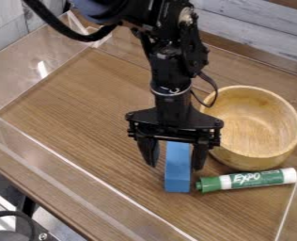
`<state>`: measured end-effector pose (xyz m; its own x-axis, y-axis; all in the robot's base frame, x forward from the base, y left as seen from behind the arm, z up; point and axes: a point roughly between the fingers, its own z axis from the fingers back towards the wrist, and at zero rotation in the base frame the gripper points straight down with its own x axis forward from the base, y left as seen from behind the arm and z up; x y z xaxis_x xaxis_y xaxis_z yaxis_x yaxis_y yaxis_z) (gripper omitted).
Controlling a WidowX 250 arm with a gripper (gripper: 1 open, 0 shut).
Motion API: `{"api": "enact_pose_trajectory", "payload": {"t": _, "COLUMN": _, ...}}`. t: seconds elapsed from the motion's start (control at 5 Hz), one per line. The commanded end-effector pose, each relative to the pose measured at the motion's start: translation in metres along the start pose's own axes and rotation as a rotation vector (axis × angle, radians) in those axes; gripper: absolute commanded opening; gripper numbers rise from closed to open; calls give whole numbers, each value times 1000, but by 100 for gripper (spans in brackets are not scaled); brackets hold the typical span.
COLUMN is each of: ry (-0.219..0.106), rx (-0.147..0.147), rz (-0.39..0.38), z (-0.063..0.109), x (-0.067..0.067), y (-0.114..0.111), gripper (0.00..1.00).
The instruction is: Put the blue block in the brown bowl
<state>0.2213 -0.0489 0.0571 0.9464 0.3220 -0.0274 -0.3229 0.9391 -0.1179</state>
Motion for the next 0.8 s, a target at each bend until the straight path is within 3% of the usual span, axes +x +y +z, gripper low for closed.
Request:
{"api": "enact_pose_trajectory", "payload": {"t": 0.0, "ry": -31, "rx": -24, "rz": -15, "z": 7, "x": 7, "y": -7, "gripper": 100}}
{"api": "enact_pose_trajectory", "payload": {"t": 0.6, "ry": -37, "rx": -39, "rz": -36, "z": 9, "x": 10, "y": -9, "gripper": 100}}
